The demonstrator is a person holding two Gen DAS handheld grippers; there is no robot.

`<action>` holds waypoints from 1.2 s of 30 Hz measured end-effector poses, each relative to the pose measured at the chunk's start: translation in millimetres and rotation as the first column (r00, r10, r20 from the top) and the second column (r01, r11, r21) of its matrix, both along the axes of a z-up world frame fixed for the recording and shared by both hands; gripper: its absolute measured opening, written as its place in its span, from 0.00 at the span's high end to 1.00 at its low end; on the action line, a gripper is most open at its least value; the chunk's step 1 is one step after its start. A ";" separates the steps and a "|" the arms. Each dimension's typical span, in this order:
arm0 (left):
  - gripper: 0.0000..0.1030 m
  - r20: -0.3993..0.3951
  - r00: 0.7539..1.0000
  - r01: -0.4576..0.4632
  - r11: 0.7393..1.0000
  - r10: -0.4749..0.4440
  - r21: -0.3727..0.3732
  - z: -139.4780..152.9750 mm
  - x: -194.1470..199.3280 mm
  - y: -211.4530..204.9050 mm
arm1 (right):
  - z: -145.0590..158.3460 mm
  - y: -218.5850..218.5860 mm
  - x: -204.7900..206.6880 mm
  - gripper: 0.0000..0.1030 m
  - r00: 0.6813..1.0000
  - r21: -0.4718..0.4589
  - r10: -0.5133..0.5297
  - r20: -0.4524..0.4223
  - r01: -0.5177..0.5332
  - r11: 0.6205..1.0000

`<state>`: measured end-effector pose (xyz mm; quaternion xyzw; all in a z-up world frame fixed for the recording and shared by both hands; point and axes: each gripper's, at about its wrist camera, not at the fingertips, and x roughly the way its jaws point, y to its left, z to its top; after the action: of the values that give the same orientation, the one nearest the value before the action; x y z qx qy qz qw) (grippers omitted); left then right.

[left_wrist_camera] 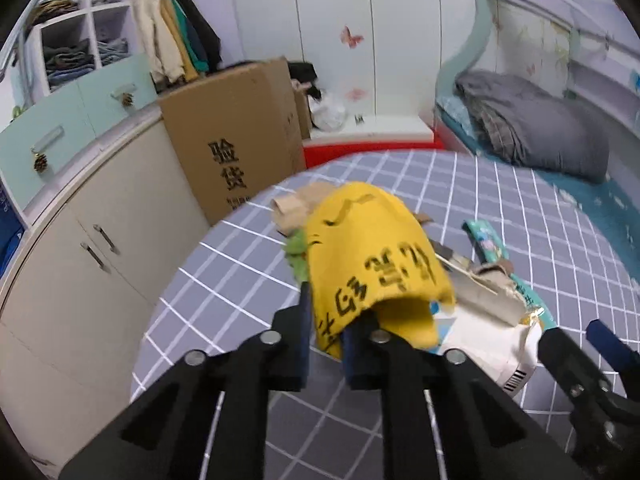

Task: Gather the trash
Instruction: 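Grasp the yellow cloth bag with the left tool while the right grasps the blue-white box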

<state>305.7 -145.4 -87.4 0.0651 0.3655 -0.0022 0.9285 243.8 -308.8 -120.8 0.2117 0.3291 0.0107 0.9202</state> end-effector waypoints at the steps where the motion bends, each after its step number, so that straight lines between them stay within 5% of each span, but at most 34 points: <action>1: 0.91 0.011 1.000 -0.004 1.000 0.005 -0.015 2.5 -3.7 6.8 | 0.2 2.2 1.3 0.08 1.000 -0.001 0.005 -0.001 -0.005 1.000; 7: 0.93 0.100 0.994 -0.050 0.998 0.052 -0.023 13.3 -27.4 33.2 | 5.6 16.7 7.5 0.08 0.999 -0.034 0.041 0.004 -0.041 0.999; 12: 0.93 0.091 0.991 -0.088 0.994 0.094 -0.060 11.7 -38.1 63.0 | 15.8 37.3 19.4 0.08 0.995 -0.124 0.101 0.027 -0.097 0.988; 16: 0.93 0.065 0.992 -0.105 0.990 0.111 -0.091 7.9 -41.4 82.4 | 21.7 59.3 36.9 0.34 0.984 -0.220 0.175 0.029 -0.165 0.962; 20: 0.93 0.053 0.992 -0.112 0.987 0.119 -0.113 7.1 -43.2 99.5 | 12.5 75.5 58.0 0.47 0.979 -0.293 0.200 -0.041 -0.203 0.934; 22: 0.93 0.053 0.991 -0.116 0.986 0.123 -0.120 6.7 -45.3 105.6 | 6.7 81.1 62.9 0.70 0.974 -0.325 0.212 -0.075 -0.225 0.919; 26: 0.93 0.044 0.991 -0.120 0.982 0.127 -0.144 5.6 -49.4 119.6 | 10.9 89.2 55.4 0.87 0.966 -0.349 0.252 -0.060 -0.257 0.901; 36: 0.93 0.063 0.986 -0.139 0.966 0.156 -0.218 12.8 -65.4 156.0 | 74.8 116.2 13.1 0.93 0.943 -0.353 0.320 0.089 -0.270 0.896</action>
<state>240.3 10.6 -74.6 -0.0619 0.3296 0.0305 0.9416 256.8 -192.6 -45.9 -0.0021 0.2866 0.1096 0.9518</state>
